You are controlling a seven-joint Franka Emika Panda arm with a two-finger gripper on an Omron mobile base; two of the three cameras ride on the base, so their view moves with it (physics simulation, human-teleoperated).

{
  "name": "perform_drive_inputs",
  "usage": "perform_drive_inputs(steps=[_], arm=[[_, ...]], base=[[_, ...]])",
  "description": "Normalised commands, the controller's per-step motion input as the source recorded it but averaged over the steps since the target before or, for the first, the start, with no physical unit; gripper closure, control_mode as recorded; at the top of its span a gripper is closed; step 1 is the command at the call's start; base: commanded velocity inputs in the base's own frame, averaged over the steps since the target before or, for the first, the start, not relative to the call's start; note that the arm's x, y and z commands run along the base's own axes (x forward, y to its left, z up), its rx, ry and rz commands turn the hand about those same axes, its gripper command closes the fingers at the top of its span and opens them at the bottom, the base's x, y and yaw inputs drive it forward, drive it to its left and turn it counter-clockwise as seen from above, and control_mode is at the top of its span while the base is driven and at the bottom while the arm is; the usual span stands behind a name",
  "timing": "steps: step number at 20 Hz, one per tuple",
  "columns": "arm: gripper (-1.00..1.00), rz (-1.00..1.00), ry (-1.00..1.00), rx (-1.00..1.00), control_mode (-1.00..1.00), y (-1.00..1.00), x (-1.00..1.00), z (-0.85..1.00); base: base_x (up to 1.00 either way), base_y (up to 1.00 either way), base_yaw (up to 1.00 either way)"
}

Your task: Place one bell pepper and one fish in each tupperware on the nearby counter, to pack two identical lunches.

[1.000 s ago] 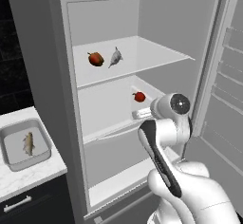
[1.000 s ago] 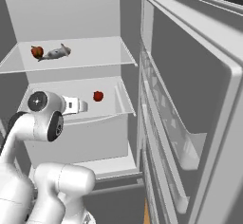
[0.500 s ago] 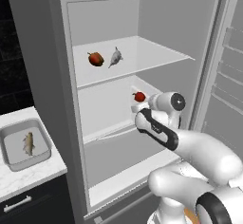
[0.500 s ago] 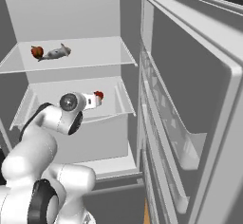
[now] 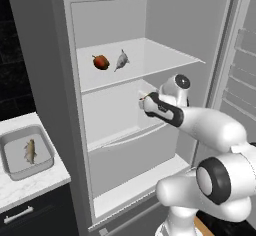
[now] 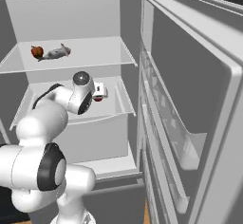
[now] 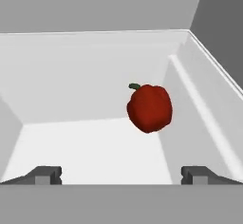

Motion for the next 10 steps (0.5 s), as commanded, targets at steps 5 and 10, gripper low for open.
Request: perform_drive_inputs(steps=[5, 10], arm=[[-1.0, 0.0, 0.02, 0.0, -1.0, 0.01, 0.21, -0.35], [-1.0, 0.0, 0.25, 0.0, -1.0, -0.03, 0.87, 0.06]], base=[[0.0, 0.0, 0.0], [0.0, 0.0, 0.0]])
